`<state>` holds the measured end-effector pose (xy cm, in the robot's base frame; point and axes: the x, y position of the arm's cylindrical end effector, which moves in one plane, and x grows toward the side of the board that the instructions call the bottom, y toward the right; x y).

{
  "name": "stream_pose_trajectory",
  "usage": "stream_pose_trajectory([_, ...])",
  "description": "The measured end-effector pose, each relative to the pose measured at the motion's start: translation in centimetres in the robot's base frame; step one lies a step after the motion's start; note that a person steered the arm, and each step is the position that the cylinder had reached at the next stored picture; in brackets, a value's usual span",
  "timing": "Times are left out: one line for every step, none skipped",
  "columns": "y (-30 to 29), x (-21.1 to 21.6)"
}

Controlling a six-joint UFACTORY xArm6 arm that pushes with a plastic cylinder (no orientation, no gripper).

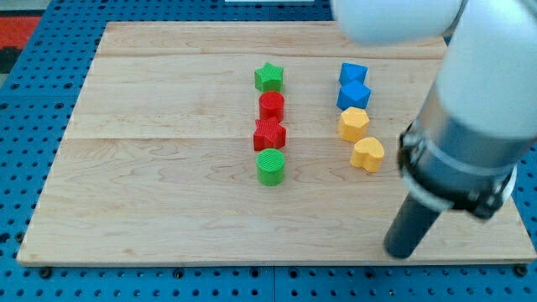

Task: Move your arm to the right side of the board

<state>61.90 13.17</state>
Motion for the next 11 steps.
stream_pose_trajectory([-2.4,-0.5])
stream_pose_trajectory([-2.4,-1.7])
stream_pose_trajectory([-2.4,-1.7])
stream_pose_trajectory([-2.0,-1.7])
stream_pose_trajectory([-0.9,-1.7])
stream_pose_trajectory([-0.6,-1.7])
stream_pose_trajectory([-0.2,-1.7])
stream_pose_trajectory([3.4,-1.7])
stream_pose_trajectory([10.6,-3.1])
stream_pose_trajectory([14.9,-5.9])
stream_pose_trajectory([13.7,-11.1])
